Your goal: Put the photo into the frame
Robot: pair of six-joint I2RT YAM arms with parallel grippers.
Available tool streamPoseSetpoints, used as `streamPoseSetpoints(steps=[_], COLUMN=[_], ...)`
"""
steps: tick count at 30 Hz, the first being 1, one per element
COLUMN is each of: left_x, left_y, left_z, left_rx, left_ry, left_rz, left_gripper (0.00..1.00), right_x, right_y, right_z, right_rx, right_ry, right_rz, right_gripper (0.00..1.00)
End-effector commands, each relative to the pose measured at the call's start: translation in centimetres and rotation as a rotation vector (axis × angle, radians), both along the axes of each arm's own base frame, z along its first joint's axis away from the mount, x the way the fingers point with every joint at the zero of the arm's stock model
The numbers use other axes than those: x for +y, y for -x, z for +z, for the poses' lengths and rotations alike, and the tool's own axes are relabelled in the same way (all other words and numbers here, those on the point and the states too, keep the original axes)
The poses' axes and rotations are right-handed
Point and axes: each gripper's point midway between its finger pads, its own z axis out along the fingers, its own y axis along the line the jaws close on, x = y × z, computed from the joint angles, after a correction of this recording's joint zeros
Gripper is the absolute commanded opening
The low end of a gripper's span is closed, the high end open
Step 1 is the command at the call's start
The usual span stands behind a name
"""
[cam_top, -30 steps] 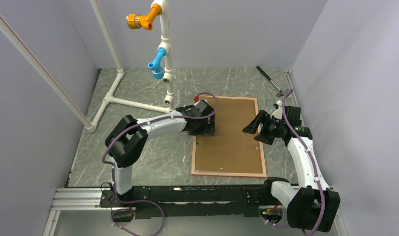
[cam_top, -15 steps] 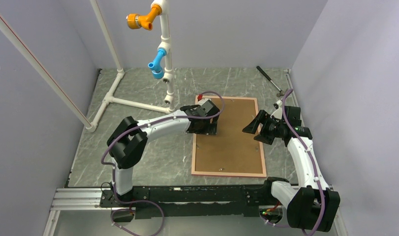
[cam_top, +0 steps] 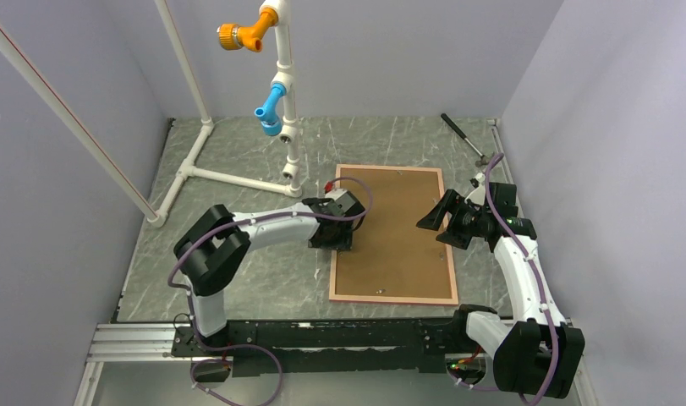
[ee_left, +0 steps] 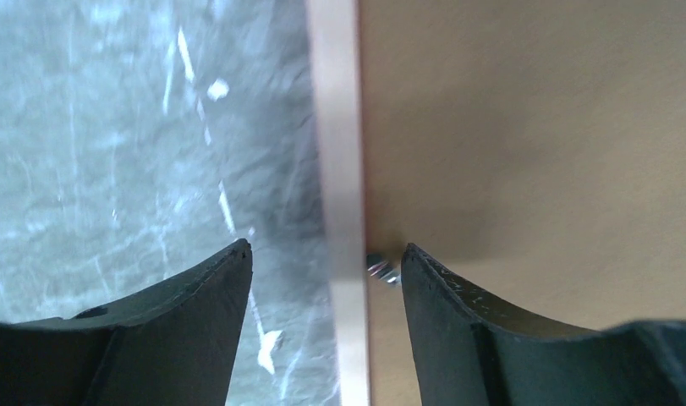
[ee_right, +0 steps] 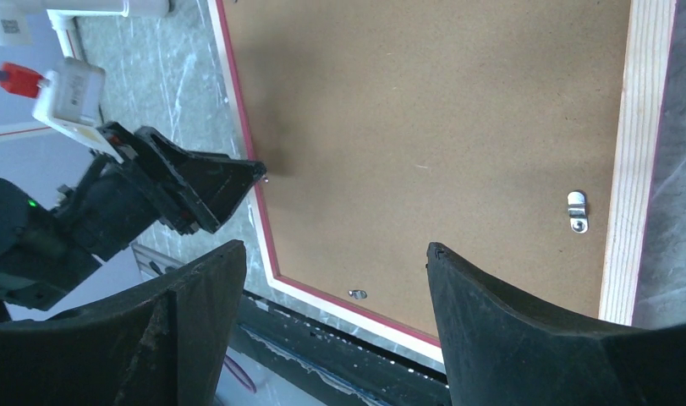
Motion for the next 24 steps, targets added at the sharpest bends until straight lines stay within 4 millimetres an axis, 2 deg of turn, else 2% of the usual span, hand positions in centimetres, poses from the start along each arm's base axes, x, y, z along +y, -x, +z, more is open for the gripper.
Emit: streamPoseSetpoints(steps=[1,6,10,21,24], left_x=[-0.1,0.3,0.6,1.2,1.7], left_y=[1.4,2.8,3.3,4.4,4.7], left_z=[0.7,-0.2,-0.7,-1.1,-1.2], left_rx=[0.003,0.024,0.037,0.055,0.056], left_ry=[0.087,0.092,0.069,0.096,0.097], left_rz=[0.031,0.022,0.018,0.032,0.044], left_gripper=[0.67,0.58,0.47,0.0,0.0], right_x=[0.2,0.3,0.3,0.4,0.5], right_y=[-0.5,-0.5,-0.4,-0.3,-0.2], right_z=[0.7,0.7,0.7,0.8,0.7], right_rx=[-0.038,-0.038,-0.039,-0.042,-0.038], right_ry=[-0.021,-0.025,-0.03,-0.033,-0.039], right_rz=[0.003,0.003,0.004,0.003,0.007], right_gripper=[0.8,0.8,0.8,0.79,0.79])
